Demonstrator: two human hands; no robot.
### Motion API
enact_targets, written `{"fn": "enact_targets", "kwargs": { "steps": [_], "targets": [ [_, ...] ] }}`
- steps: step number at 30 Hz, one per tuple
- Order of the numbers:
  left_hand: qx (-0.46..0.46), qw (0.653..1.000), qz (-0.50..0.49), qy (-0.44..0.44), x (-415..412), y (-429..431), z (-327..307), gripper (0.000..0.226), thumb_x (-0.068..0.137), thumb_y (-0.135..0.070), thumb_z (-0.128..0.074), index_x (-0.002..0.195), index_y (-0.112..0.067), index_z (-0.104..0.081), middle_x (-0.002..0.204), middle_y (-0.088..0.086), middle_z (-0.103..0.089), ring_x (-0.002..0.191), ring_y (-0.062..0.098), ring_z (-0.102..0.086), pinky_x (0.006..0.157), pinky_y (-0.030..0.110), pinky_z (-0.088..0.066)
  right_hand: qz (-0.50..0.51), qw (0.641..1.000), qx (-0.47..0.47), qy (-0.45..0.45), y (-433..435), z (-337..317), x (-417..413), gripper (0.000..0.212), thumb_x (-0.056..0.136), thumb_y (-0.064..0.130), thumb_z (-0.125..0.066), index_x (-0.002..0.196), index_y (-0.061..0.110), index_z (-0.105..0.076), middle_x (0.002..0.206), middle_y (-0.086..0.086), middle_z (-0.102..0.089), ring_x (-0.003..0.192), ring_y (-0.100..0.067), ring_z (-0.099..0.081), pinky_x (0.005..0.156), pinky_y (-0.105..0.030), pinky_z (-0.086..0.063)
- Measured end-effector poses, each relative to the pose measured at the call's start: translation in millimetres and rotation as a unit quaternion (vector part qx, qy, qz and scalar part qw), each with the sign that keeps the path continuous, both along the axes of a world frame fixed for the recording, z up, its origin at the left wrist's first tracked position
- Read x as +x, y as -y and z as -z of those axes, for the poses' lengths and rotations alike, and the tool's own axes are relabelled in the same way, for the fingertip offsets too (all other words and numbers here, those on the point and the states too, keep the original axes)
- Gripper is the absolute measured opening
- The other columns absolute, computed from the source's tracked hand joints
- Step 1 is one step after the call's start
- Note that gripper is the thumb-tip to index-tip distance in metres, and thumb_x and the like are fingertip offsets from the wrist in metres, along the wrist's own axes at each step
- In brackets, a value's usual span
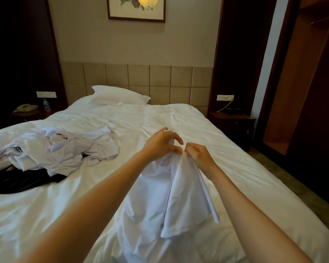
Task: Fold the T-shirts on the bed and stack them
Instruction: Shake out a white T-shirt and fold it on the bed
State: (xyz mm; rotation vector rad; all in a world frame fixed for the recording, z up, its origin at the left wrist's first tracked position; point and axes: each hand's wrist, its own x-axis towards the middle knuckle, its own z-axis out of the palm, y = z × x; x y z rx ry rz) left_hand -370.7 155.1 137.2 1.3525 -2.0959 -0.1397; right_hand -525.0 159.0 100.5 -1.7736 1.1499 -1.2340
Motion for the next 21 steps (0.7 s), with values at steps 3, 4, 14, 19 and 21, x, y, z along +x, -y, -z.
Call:
{"fn": "enact_targets", "kwargs": {
  "steps": [3, 4, 14, 19, 21],
  "targets": [
    [0.022, 0.998, 0.005, 0.053, -1.8, 1.7, -0.7, 0.029, 0.082, -0.033, -0.068, 0.11, -0.028, -0.068, 0.088, -0.004, -0.042, 0.088, 0.013, -0.044, 0.073, 0.021, -0.033, 0.002, 1.0, 0.002, 0.007, 0.5, 1.4, -0.5, 0.039, 0.091, 0.003, -0.038, 0.056, 0.016, -0.032, 0.056, 0.004, -0.031, 0.055, -0.009, -0.027, 0.054, -0.023, -0.023],
    [0.028, 0.997, 0.005, 0.07, -2.1, 2.0, -0.9, 0.028, 0.084, -0.033, -0.067, 0.11, -0.026, -0.069, 0.086, -0.004, -0.041, 0.089, 0.013, -0.044, 0.073, 0.021, -0.032, 0.001, 1.0, 0.001, 0.004, 0.8, 2.2, -1.2, 0.039, 0.091, 0.003, -0.038, 0.056, 0.016, -0.031, 0.056, 0.004, -0.031, 0.055, -0.01, -0.027, 0.054, -0.023, -0.023],
    [-0.009, 0.995, -0.067, 0.067, -1.6, 5.3, -6.7, 0.03, 0.086, -0.038, -0.063, 0.108, -0.018, -0.066, 0.11, 0.002, -0.047, 0.095, 0.018, -0.051, 0.073, 0.024, -0.038, -0.004, 0.999, 0.02, 0.031, 5.3, 11.2, -8.2, 0.014, 0.093, 0.03, -0.057, 0.094, 0.025, -0.045, 0.097, 0.009, -0.059, 0.081, -0.016, -0.059, 0.068, -0.027, -0.049],
    [-0.028, 0.993, -0.091, 0.077, 2.5, 8.3, -9.8, 0.033, 0.087, -0.039, -0.061, 0.112, -0.018, -0.064, 0.117, 0.004, -0.048, 0.1, 0.02, -0.052, 0.073, 0.023, -0.038, -0.013, 0.997, -0.053, -0.051, 6.8, 15.5, -12.8, 0.02, 0.095, 0.018, -0.052, 0.093, 0.038, -0.052, 0.105, 0.019, -0.056, 0.102, -0.013, -0.056, 0.084, -0.024, -0.047],
    [-0.033, 0.992, -0.093, 0.074, 2.1, 8.2, -9.5, 0.033, 0.087, -0.039, -0.061, 0.111, -0.018, -0.065, 0.117, 0.004, -0.048, 0.099, 0.02, -0.052, 0.073, 0.024, -0.039, -0.016, 0.996, -0.032, -0.08, 5.4, 14.9, -12.2, 0.01, 0.094, 0.028, -0.055, 0.096, 0.037, -0.054, 0.106, 0.014, -0.057, 0.095, -0.019, -0.058, 0.084, -0.029, -0.049]
  ]
}}
